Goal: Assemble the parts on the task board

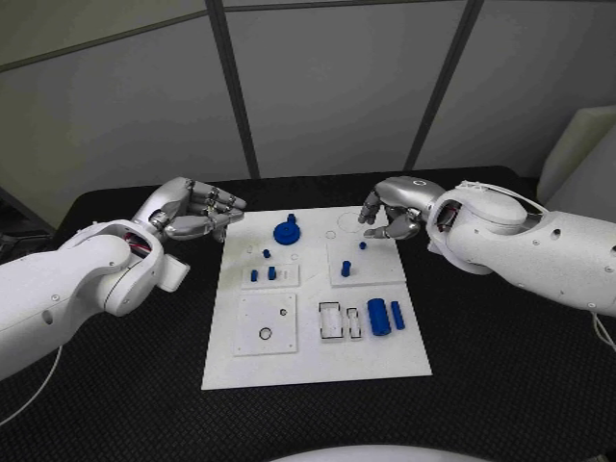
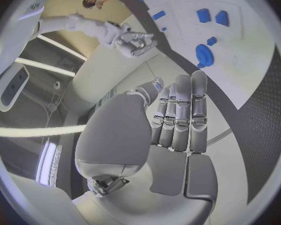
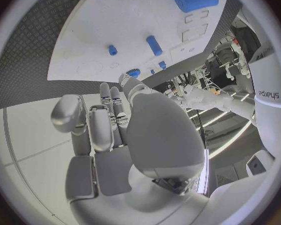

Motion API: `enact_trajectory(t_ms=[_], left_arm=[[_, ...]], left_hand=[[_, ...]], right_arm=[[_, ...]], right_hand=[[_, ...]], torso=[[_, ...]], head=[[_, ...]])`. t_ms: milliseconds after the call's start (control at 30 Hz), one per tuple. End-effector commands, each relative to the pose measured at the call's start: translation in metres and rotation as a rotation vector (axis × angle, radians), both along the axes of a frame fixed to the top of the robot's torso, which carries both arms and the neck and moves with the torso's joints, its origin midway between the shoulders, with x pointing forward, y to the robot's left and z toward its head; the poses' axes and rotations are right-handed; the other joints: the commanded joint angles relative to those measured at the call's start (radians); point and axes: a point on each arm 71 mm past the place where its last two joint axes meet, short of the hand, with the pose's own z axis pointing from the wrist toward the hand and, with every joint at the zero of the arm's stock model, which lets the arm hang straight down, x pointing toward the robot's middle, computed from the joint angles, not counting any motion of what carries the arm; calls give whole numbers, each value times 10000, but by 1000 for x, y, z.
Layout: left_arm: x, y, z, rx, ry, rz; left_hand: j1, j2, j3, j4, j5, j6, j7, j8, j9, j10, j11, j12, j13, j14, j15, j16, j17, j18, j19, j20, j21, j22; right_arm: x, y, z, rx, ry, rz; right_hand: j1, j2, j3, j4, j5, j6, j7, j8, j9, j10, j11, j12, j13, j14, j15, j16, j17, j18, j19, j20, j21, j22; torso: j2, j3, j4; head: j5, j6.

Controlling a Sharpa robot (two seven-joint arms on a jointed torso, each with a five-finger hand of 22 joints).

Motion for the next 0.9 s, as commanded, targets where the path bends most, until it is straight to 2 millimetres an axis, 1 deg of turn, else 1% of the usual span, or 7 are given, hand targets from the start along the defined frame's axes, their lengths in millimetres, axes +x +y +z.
enact_trajectory(t_ms=[33, 133, 367, 467, 500, 633, 900], left_arm=[[-4, 5, 6, -3684, 685, 617], [-9, 5, 5, -4277, 901, 581], [-14, 1, 5, -4787, 1094, 458], [-15, 1, 5, -4849, 1114, 448], [-15, 1, 5, -4858, 1117, 452], [-15, 1, 5, -4871, 1131, 472], [-15, 1, 4, -4865, 1158, 499]], left_hand=[[2, 89, -25, -36, -24, 103, 5, 60, 14, 75, 3, 83, 26, -97, -11, -82, -33, -179, -92, 17, -75, -31], [3, 107, -41, -43, -25, 114, 2, 73, 14, 86, -5, 115, 38, -108, -12, -93, -47, -180, -101, 15, -98, -44], [-2, 123, -72, -51, -28, 131, 0, 94, 15, 98, -10, 160, 55, -130, -13, -107, -66, -180, -113, 14, -130, -63], [3, 132, -83, -59, -27, 138, -2, 103, 15, 100, -13, 178, 61, -138, -15, -113, -74, -180, -116, 13, -143, -71], [3, 132, -83, -59, -27, 138, -2, 103, 15, 100, -13, 178, 61, -138, -15, -113, -74, -180, -116, 13, -143, -71], [26, 149, -93, -82, -25, 143, -4, 114, 14, 93, -17, 203, 70, -149, -19, -120, -87, -178, -119, 10, -162, -82], [37, 158, -96, -93, -24, 141, -1, 117, 12, 87, -17, 212, 73, -153, -20, -123, -93, -178, -120, 8, -170, -87]], right_arm=[[-3, 0, -5, -1664, -452, -216], [-7, 2, -12, -1910, -405, -178], [-10, 9, -22, -2048, -336, -59], [-11, 12, -25, -2035, -301, 19], [-11, 13, -26, -2035, -289, 42], [-10, 16, -29, -2052, -232, 101], [-7, 18, -33, -2092, -110, 120]], right_hand=[[-43, -152, -53, 53, -91, -114, 27, -105, -15, -84, 87, -105, -85, 370, 90, -25, -24, 10, 35, 50, 23, -29], [-61, -200, -87, 59, -110, -159, 46, -164, -19, -116, 107, -164, -141, 368, 106, -31, -38, 12, 29, 65, 12, -40], [-37, -200, -83, 50, -88, -176, 64, -198, -17, -136, 122, -204, -183, 369, 115, -25, -35, 12, 33, 75, 15, -33], [7, -183, -59, 30, -52, -176, 73, -221, -13, -145, 130, -235, -220, 373, 122, -12, -22, 11, 38, 82, 20, -24], [26, -175, -48, 22, -36, -174, 76, -228, -11, -143, 132, -244, -233, 375, 123, -4, -12, 10, 42, 84, 25, -16], [124, -114, 35, -20, -8, -132, 83, -246, 1, -89, 130, -265, -287, 381, 123, 14, 2, 4, 65, 89, 54, 27], [398, 49, 420, -148, -118, 36, 69, -269, 27, 97, 103, -326, -445, 390, 95, 60, 33, -9, 114, 69, 121, 124]], torso=[[1, -5, 18], [4, -7, 1], [12, 1, 5], [16, 5, 13], [16, 10, 11], [16, 2, 21], [12, 7, 10]], head=[[-105, 15], [-94, 29], [-65, 52], [-17, 38], [-5, 33], [13, 6], [68, -15]])
